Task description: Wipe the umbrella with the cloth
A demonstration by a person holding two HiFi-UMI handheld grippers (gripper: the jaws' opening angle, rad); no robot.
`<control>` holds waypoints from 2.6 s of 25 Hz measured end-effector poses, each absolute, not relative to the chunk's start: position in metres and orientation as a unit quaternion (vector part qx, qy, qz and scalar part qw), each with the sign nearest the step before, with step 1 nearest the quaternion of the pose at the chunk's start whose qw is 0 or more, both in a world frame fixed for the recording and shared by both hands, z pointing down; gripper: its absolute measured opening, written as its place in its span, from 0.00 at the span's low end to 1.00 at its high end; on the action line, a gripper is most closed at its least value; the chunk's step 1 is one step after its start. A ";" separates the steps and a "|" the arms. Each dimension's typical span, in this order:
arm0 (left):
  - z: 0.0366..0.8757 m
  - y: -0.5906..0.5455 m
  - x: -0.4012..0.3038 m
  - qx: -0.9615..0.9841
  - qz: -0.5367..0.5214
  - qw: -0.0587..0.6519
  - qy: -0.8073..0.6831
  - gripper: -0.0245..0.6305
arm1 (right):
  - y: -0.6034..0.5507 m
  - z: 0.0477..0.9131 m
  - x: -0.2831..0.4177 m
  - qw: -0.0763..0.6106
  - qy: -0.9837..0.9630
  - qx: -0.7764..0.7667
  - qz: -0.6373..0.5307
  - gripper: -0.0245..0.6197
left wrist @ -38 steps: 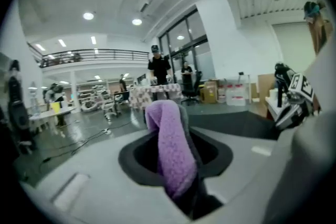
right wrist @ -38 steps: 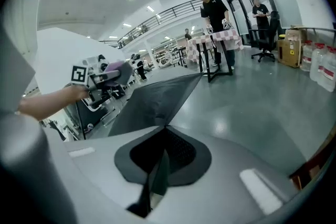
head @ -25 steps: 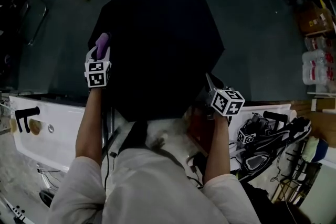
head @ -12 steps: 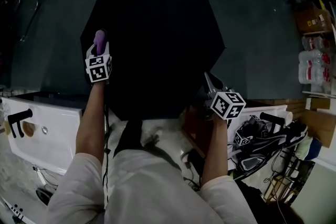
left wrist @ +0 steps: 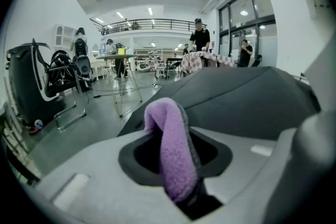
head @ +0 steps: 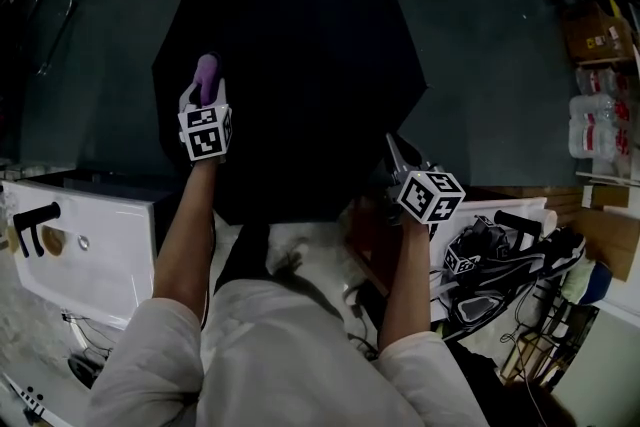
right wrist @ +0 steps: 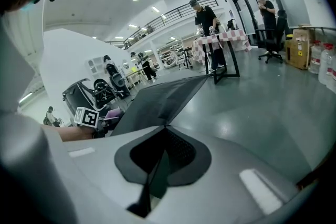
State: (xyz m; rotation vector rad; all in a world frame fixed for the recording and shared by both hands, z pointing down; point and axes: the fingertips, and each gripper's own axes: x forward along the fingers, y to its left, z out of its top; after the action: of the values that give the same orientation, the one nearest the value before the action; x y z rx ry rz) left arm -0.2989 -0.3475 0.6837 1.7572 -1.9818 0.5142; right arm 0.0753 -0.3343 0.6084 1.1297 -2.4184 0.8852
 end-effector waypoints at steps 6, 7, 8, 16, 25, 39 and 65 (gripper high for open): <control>0.665 -0.346 -0.238 0.671 0.167 0.220 -0.688 0.22 | -0.329 0.607 0.076 0.163 -0.848 0.397 0.311 0.05; 0.664 -0.346 -0.228 0.676 0.164 0.224 -0.682 0.22 | -0.328 0.606 0.076 0.164 -0.848 0.398 0.309 0.05; 0.662 -0.345 -0.217 0.682 0.162 0.227 -0.676 0.22 | -0.328 0.605 0.077 0.165 -0.848 0.399 0.308 0.05; 0.638 -0.334 -0.141 0.722 0.153 0.237 -0.631 0.22 | -0.316 0.603 0.076 0.167 -0.846 0.400 0.309 0.05; 0.612 -0.334 -0.067 0.761 0.145 0.229 -0.590 0.22 | -0.310 0.603 0.083 0.156 -0.846 0.402 0.313 0.05; 0.587 -0.302 0.045 0.843 0.139 0.232 -0.466 0.22 | -0.301 0.607 0.089 0.167 -0.844 0.403 0.312 0.09; 0.535 -0.208 -0.031 0.812 0.124 0.177 -0.542 0.22 | -0.226 0.543 0.129 0.144 -0.854 0.432 0.252 0.18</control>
State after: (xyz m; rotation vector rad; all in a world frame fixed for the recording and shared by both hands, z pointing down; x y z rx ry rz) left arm -0.0312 -0.2084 0.5350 2.2981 -1.5343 0.3517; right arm 0.1294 -0.2257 0.5426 1.2450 -2.4622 0.7266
